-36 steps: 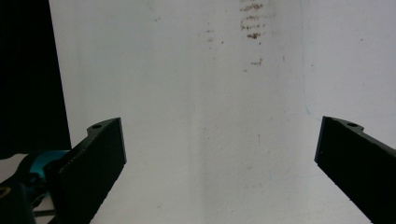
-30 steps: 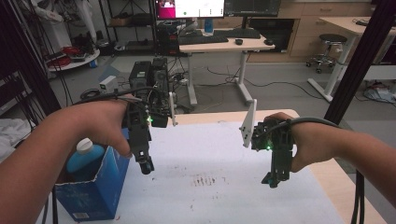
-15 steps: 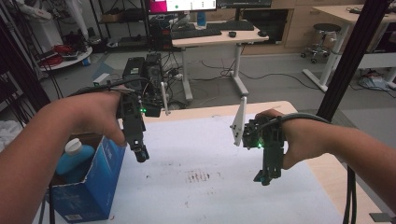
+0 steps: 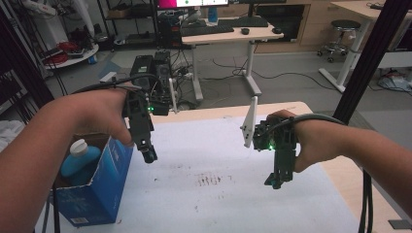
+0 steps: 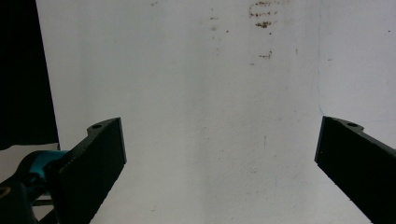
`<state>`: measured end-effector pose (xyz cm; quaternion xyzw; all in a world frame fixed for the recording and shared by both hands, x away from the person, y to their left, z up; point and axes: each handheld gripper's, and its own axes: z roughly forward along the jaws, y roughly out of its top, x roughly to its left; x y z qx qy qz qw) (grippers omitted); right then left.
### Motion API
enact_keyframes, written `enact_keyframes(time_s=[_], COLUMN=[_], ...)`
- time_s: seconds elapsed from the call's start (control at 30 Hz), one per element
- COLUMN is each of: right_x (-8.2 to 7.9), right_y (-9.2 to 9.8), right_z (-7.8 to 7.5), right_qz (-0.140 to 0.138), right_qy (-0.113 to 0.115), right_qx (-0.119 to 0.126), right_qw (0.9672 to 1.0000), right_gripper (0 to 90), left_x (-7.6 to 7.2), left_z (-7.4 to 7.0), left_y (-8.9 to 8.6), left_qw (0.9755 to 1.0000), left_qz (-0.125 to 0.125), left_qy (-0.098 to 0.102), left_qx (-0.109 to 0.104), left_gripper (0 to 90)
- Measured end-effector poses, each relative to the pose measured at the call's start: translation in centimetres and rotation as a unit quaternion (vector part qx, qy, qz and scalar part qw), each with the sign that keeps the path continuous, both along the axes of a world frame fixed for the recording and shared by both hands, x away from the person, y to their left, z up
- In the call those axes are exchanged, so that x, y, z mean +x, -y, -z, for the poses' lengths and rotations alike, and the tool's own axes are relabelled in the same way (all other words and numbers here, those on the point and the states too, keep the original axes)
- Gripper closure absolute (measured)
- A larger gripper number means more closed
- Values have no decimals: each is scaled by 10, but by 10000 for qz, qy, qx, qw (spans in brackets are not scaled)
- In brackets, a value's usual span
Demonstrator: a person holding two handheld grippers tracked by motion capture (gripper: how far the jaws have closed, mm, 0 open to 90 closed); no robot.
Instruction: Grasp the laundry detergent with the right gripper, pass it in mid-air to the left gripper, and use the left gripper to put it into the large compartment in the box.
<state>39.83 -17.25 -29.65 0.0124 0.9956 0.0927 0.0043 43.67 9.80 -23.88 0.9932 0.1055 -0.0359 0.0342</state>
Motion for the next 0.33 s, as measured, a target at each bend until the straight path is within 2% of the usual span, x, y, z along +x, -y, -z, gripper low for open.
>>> enact_keyframes(time_s=[0.33], right_x=[-2], right_y=[-1], right_z=[-2], right_qz=[6], right_qy=[-8], right_qx=[8], right_qw=[10000], right_gripper=[12], left_x=[-3], left_z=[0], left_y=[2], left_qw=[10000], left_qz=[50], left_qy=[16], left_qx=[-19], left_gripper=[16])
